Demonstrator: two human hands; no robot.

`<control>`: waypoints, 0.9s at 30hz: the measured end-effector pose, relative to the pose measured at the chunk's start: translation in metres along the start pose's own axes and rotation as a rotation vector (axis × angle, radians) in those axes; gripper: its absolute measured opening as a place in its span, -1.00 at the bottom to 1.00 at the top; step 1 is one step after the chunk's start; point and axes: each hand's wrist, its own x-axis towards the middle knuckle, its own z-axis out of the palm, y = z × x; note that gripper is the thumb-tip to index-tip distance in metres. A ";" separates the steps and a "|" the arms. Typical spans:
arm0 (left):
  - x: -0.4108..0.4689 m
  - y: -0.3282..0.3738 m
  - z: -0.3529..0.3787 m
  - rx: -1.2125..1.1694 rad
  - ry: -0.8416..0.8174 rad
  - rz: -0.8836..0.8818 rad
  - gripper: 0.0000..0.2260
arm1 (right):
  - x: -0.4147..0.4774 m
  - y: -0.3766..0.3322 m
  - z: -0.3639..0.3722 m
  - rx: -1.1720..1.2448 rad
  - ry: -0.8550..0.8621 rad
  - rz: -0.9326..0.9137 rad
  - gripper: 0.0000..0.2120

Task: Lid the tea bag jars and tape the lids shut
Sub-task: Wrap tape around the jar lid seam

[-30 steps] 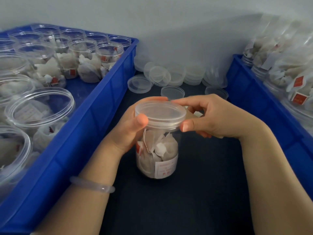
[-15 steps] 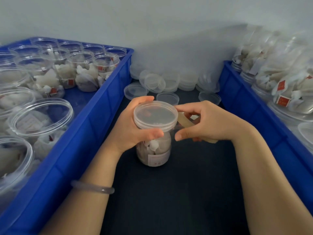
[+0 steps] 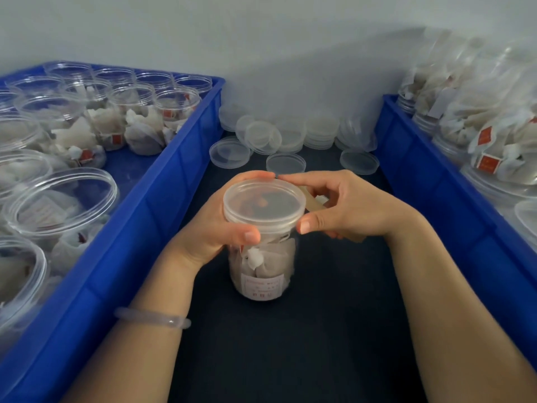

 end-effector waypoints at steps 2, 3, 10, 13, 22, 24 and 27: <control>0.001 0.004 0.003 0.003 -0.020 -0.007 -0.11 | -0.002 0.000 0.000 0.028 -0.001 -0.002 -0.35; 0.001 0.006 0.005 0.024 -0.030 -0.010 -0.09 | -0.004 0.000 0.000 0.031 0.002 0.006 -0.36; 0.001 0.061 0.011 0.803 -0.137 -0.123 -0.02 | -0.024 0.000 0.012 -0.049 0.210 0.023 -0.42; 0.019 0.079 0.038 1.219 -0.127 -0.285 0.04 | -0.018 -0.006 0.020 -0.223 0.254 0.026 -0.39; 0.039 0.077 0.039 1.229 -0.192 -0.292 -0.21 | -0.024 -0.003 0.017 -0.160 0.186 0.157 -0.27; 0.038 0.074 0.038 1.219 -0.168 -0.262 -0.29 | -0.023 -0.004 0.020 -0.159 0.174 0.153 -0.29; 0.036 0.069 0.042 1.217 -0.052 -0.222 -0.47 | -0.025 -0.008 0.021 -0.032 0.099 0.183 -0.33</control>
